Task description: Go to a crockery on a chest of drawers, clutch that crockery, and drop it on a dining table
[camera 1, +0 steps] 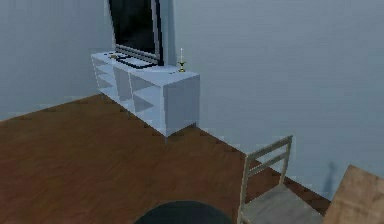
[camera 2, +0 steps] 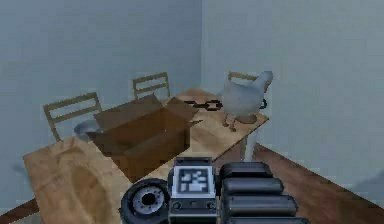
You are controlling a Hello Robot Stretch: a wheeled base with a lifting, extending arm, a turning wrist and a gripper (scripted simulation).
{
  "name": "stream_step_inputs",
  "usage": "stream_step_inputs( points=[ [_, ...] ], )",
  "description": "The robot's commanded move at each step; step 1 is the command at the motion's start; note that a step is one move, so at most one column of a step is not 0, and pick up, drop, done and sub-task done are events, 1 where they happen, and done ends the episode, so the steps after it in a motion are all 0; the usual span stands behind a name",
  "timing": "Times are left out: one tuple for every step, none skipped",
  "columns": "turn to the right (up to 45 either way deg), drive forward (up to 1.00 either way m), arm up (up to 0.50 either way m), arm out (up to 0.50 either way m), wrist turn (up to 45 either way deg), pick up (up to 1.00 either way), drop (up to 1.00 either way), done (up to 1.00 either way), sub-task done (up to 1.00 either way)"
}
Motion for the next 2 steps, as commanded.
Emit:
stream_step_inputs(
  points=[
    [0.0,0.00,0.00,0.48,0.0,0.00,0.00,0.00,0.00],
    [0.0,0.00,0.00,0.00,45.0,0.00,0.00,0.00,0.00]
  ],
)
